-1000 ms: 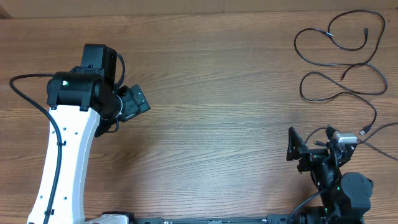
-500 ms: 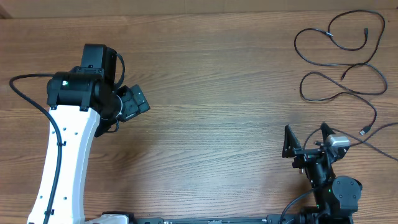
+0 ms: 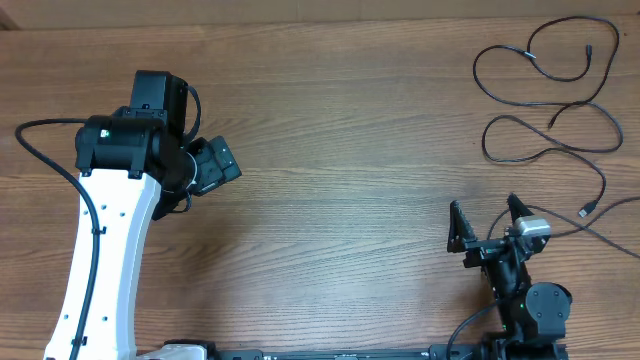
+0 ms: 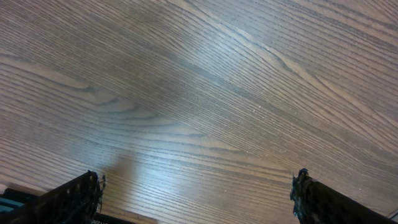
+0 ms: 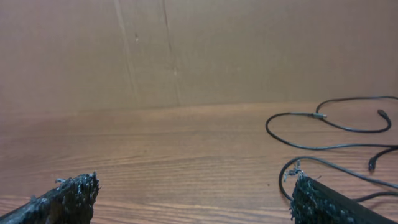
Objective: Untangle cables
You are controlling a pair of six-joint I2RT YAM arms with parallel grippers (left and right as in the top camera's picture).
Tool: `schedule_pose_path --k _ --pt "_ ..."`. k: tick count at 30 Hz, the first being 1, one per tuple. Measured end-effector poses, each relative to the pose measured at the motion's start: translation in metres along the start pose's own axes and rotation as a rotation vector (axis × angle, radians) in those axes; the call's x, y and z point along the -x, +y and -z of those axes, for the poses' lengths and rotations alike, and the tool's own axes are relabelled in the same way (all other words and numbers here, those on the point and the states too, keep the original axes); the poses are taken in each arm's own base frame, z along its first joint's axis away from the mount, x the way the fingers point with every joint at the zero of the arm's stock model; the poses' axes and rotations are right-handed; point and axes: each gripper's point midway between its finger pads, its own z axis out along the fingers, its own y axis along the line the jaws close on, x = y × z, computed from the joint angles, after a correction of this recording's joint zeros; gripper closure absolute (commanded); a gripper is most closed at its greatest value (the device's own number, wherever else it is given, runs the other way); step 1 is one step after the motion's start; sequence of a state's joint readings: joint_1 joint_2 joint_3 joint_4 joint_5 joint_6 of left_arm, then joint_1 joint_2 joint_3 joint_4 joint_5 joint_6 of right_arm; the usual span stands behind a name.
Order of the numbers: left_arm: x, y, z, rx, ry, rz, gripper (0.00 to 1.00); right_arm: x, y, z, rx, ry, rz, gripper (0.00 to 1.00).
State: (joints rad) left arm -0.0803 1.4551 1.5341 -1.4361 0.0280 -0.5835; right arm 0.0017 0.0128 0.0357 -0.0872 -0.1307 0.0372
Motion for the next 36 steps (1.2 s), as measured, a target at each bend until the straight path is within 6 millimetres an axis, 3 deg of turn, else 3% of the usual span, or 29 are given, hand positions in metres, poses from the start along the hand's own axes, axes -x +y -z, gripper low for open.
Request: schedule_pose_path --k 36 --pt "-0.0001 0.0001 0.0 0.0 0.0 0.0 0.0 -0.0069 -0.001 -0.0012 -0.007 0.011 0.062 0.0"
